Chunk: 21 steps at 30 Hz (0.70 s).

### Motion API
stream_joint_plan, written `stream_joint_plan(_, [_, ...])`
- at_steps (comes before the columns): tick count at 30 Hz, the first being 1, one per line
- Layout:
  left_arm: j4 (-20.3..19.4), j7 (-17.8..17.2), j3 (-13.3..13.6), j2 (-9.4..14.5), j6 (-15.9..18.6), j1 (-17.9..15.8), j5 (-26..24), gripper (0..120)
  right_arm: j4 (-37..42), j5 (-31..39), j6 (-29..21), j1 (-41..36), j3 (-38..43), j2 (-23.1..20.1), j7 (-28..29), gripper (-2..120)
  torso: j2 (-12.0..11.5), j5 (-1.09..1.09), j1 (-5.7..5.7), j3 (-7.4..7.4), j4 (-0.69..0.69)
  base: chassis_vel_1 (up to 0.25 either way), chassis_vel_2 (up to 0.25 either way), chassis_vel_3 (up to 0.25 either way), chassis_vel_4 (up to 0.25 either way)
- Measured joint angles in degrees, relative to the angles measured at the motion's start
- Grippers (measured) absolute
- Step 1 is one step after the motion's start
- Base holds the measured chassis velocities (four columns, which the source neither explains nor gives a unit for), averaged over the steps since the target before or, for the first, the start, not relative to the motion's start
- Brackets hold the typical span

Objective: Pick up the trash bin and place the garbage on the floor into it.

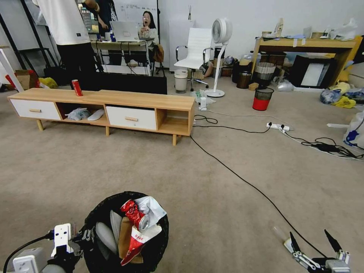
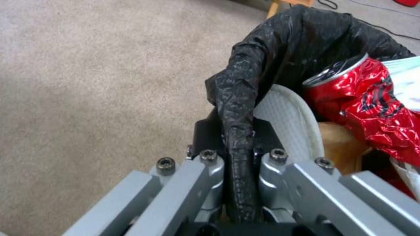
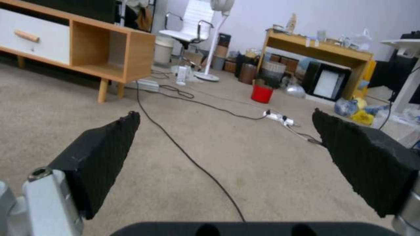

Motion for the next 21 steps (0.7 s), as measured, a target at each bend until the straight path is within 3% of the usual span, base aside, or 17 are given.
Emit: stream_joint_plan(21, [-0.35, -0.05, -0.16, -0.07, -0.01, 0.07, -0.09, 4, 0.03, -0.11, 0.4, 0.22, 0.08, -0.49, 0.63, 100, 0.0, 0.0, 0.0, 0.0, 0.0, -0.003, 0.001, 0.002, -0.003])
